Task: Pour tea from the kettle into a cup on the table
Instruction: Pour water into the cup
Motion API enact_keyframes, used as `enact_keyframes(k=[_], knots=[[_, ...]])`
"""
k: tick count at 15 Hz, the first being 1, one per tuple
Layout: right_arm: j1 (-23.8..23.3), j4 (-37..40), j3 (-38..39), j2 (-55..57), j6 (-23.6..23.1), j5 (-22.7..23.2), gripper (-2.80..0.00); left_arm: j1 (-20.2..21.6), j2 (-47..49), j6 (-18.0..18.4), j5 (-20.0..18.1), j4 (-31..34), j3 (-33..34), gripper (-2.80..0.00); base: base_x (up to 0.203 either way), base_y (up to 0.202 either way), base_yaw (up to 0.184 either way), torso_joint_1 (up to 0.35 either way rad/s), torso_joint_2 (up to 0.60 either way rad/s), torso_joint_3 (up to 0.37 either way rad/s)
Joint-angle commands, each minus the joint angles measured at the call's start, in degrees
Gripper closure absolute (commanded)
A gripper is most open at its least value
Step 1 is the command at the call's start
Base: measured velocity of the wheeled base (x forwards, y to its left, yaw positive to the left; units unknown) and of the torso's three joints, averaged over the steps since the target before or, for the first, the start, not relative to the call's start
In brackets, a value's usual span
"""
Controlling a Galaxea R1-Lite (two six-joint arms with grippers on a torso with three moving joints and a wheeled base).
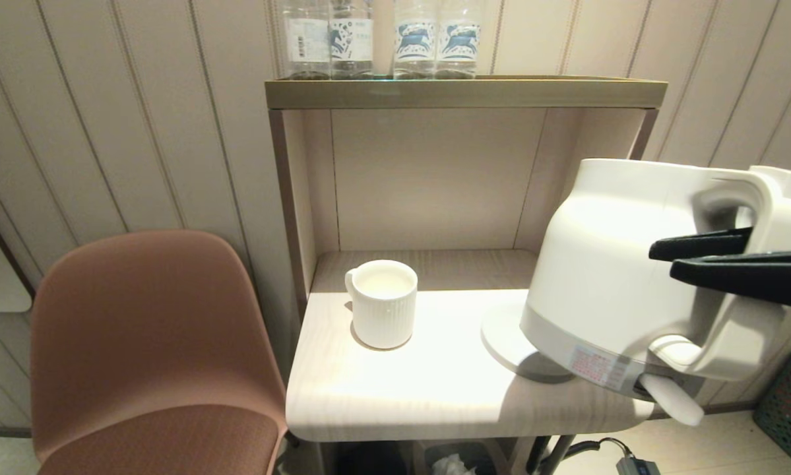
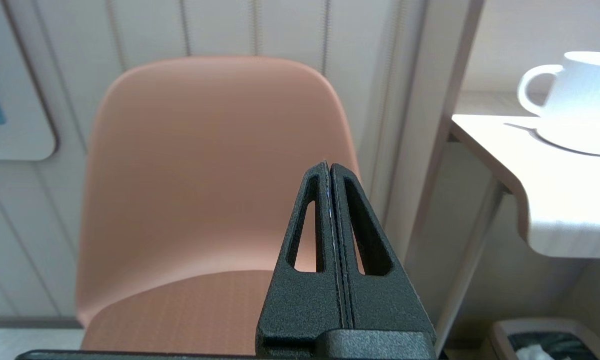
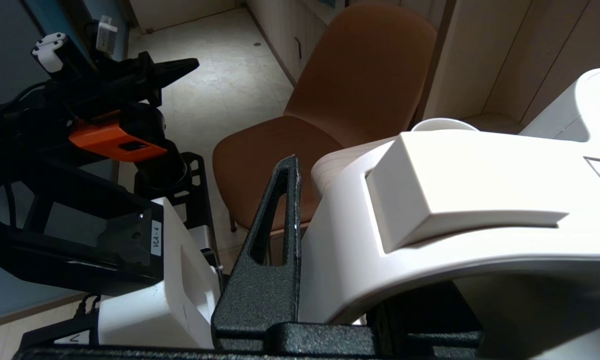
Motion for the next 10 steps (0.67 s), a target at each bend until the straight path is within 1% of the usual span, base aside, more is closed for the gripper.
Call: enact_keyframes(k=[1, 4, 5, 7, 10], knots=[[-1.9, 0.0, -0.1, 0.2, 0.0, 1.4, 0.00, 0.0, 0.0, 0.0, 0.0, -0.1, 0.0, 0.00, 0.000, 0.000, 0.000, 0.000, 0.00, 0.000], [-5.2, -0.1, 0.1, 0.0, 0.0, 5.4, 0.00, 0.0, 0.0, 0.0, 0.0, -0.1, 0.0, 0.00, 0.000, 0.000, 0.000, 0.000, 0.00, 0.000], [-7.1, -0.3, 0.2, -0.1, 0.0, 8.5, 0.00, -0.1, 0.0, 0.0, 0.0, -0.1, 0.0, 0.00, 0.000, 0.000, 0.000, 0.000, 0.00, 0.000], [-9.6, -0.5, 0.1, 0.1, 0.0, 13.1, 0.00, 0.0, 0.0, 0.0, 0.0, -0.1, 0.0, 0.00, 0.000, 0.000, 0.000, 0.000, 0.00, 0.000], [-13.5, -0.9, 0.0, 0.2, 0.0, 22.2, 0.00, 0.0, 0.0, 0.0, 0.0, -0.1, 0.0, 0.00, 0.000, 0.000, 0.000, 0.000, 0.00, 0.000]])
